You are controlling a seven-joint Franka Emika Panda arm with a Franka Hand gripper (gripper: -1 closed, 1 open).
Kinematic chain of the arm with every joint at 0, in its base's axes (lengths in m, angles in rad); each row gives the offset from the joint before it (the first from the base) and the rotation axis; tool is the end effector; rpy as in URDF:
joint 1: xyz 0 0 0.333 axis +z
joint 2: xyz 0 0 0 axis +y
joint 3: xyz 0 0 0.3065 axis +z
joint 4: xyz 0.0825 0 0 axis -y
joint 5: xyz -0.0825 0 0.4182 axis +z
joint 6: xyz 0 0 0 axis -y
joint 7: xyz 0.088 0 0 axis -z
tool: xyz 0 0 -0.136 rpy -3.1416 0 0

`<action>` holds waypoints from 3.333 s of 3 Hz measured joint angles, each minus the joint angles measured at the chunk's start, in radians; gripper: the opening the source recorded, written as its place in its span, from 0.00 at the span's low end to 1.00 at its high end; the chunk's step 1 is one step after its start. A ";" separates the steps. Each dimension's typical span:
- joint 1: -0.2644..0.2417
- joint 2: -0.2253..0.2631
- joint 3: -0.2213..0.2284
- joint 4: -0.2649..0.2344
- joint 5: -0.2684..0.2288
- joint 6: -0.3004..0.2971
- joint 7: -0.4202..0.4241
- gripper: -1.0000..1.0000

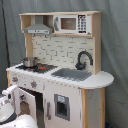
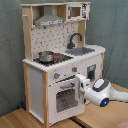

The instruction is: Play with the kitchen

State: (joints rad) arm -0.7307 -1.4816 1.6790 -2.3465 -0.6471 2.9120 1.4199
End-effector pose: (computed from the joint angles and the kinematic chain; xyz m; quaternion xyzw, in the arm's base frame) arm 0.3772 0.4291 0.2379 0.6622 0.2454 0.6320 0.3190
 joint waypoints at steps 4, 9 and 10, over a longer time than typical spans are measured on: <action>0.165 0.065 0.051 0.047 0.059 -0.262 -0.040 0.00; 0.190 0.081 0.034 0.273 0.059 -0.447 -0.261 1.00; 0.177 0.081 0.010 0.328 0.058 -0.448 -0.342 1.00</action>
State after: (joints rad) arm -0.5532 -1.4004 1.6892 -2.0181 -0.5886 2.4636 1.0780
